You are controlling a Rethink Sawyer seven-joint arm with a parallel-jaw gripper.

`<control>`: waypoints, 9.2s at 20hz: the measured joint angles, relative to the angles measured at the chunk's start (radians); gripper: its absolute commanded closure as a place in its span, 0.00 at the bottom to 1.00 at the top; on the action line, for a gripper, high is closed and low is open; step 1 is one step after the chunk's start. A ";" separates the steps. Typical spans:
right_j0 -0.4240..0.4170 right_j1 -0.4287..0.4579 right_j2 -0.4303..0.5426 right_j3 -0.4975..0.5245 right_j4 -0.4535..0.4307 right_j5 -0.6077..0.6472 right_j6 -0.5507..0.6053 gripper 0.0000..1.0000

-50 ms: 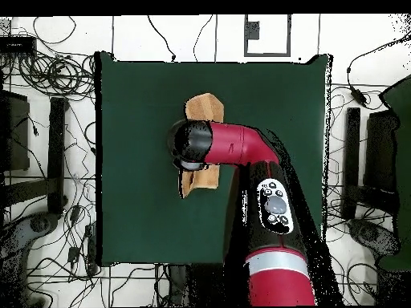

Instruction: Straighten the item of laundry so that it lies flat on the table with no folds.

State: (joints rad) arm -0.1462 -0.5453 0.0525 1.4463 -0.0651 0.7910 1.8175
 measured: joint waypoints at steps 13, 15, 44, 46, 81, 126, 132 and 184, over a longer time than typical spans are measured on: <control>-0.020 -0.043 -0.005 0.014 0.060 0.017 0.000 1.00; -0.026 -0.053 -0.005 0.014 0.069 0.031 0.000 1.00; 0.009 -0.112 -0.027 0.010 0.103 0.062 0.000 1.00; 0.018 -0.111 -0.032 0.013 0.103 0.015 0.000 1.00; 0.098 0.069 -0.176 0.077 0.018 -0.326 0.000 1.00; 0.036 -0.002 -0.177 0.106 -0.065 -0.325 0.000 0.00; 0.035 -0.007 -0.177 0.107 -0.065 -0.325 0.000 0.00; -0.290 0.024 0.118 0.177 -0.126 -0.439 0.000 0.00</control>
State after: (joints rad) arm -0.4358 -0.5209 0.1707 1.6231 -0.1906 0.3515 1.8177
